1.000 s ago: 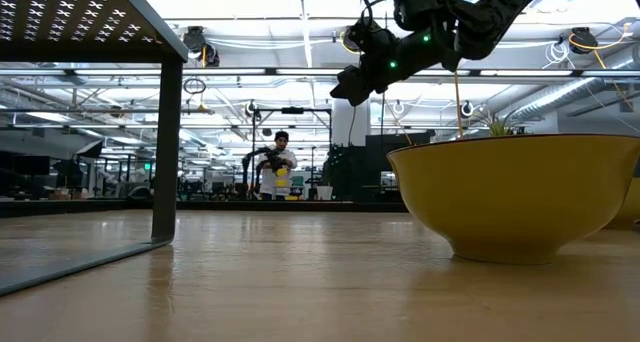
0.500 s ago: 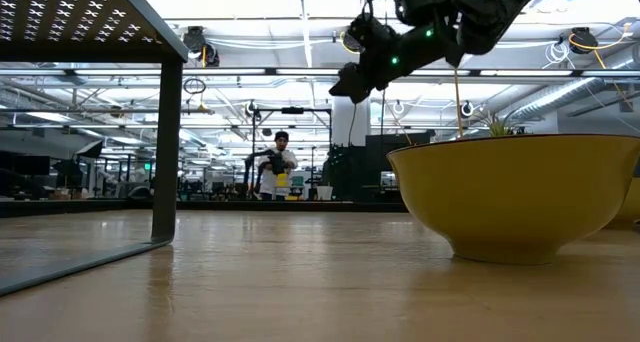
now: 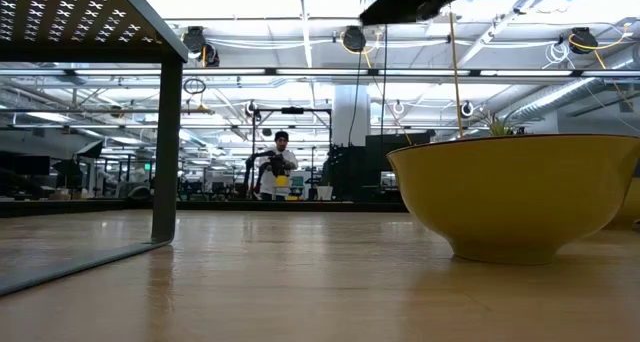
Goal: Pick & Place Mini bowls
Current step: Put the top white patterned bowl on the shelf
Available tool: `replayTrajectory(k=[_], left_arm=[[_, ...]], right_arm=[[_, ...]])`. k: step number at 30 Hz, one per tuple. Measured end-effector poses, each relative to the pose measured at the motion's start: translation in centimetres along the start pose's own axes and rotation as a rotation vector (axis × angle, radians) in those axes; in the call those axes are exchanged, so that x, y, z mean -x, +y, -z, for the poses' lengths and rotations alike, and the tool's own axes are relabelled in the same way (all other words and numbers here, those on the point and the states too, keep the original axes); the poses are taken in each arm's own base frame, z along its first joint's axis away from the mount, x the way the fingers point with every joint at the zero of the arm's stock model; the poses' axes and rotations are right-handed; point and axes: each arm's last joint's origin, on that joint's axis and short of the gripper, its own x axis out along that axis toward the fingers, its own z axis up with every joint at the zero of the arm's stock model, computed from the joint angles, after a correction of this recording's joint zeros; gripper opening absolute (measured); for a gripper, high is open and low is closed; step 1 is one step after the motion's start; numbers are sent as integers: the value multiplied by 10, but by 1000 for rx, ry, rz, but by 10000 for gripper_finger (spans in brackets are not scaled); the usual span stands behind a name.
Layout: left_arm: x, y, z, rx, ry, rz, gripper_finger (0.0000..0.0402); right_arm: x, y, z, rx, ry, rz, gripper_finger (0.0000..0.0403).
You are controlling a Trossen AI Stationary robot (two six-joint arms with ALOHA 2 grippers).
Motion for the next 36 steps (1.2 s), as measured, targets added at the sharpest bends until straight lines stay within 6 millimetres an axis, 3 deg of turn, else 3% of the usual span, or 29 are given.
replayTrajectory(k=[3,6,13,17,20,23,27,30,33,36], left_arm=[[-17,-4,17,-37,22,-63,104],[-34,-9,41,-39,17,-136,104],[-59,-13,92,75,102,-226,103],[-56,-20,79,167,96,-193,85],[-52,-39,60,195,124,-105,55],[-55,-67,44,135,201,154,15],[-65,-99,28,-56,54,544,14],[-71,-106,21,-183,-75,714,30],[-82,-110,30,-352,-110,909,40],[-111,-100,36,-326,-53,936,40]], right_arm=[[31,14,-4,-100,45,-68,141],[56,21,-2,-184,194,29,141],[96,0,31,-437,777,196,141],[105,-10,46,-497,971,297,141],[109,-14,53,-519,1034,365,141],[109,-14,57,-530,1051,391,141],[109,-12,64,-519,1085,391,141],[109,-9,71,-519,1129,385,141],[110,-7,80,-528,1183,388,141],[112,-8,94,-542,1237,404,141]])
